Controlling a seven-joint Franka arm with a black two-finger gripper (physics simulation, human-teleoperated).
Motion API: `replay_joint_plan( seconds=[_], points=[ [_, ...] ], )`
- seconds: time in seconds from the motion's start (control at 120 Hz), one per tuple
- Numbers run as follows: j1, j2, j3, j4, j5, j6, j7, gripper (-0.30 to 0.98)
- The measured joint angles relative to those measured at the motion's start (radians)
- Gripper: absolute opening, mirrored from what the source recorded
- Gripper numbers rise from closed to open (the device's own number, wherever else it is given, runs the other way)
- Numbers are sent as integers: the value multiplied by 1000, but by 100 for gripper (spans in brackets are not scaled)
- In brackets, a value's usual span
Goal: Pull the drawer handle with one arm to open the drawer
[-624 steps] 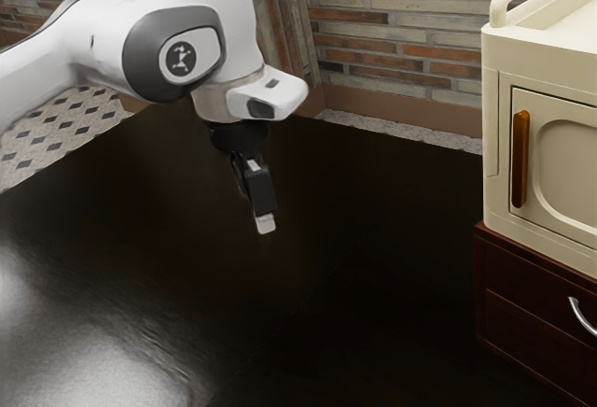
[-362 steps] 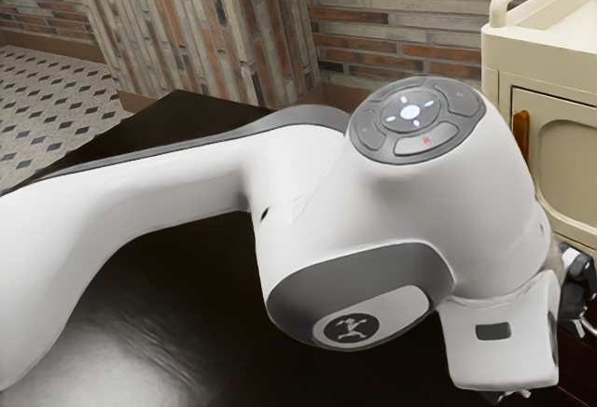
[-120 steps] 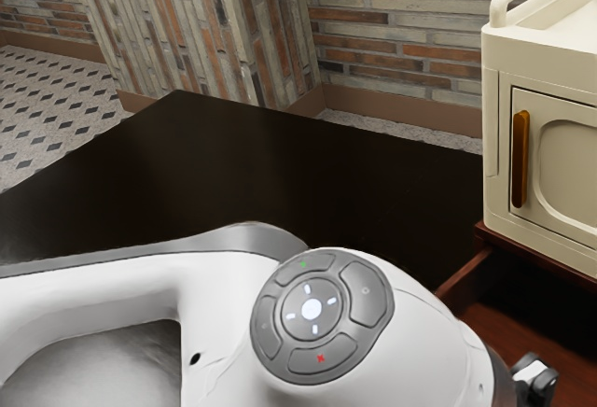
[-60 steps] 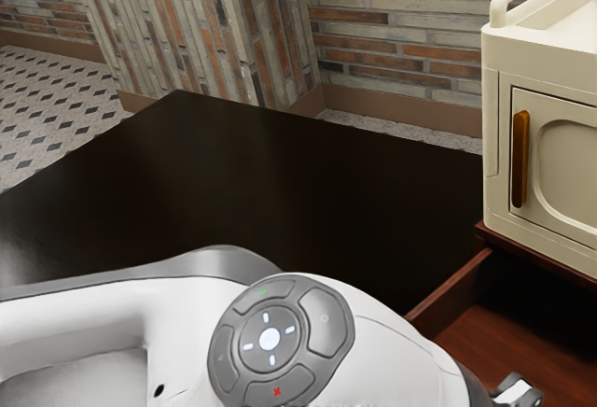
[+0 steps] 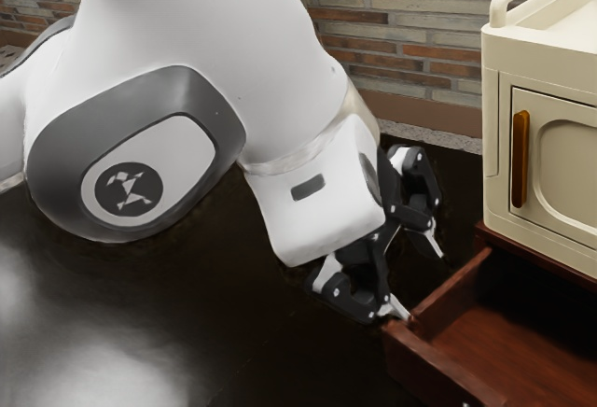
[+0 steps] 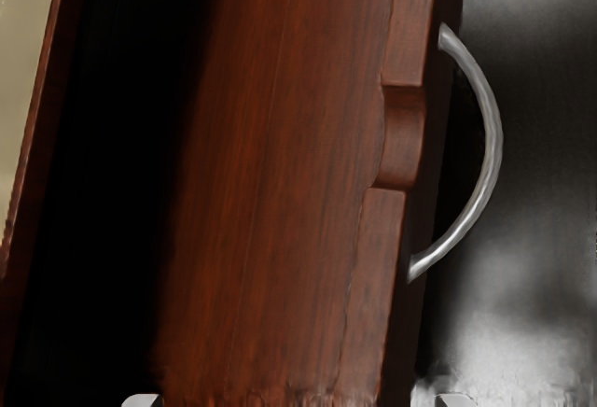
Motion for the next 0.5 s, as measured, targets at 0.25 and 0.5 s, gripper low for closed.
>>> replay_joint_plan(
  seconds=[0.25, 0.5],
  points=[
    [-33, 152, 325, 164, -9, -244, 4, 59],
    [46, 197, 435, 187, -10, -318, -5, 66]
  ],
)
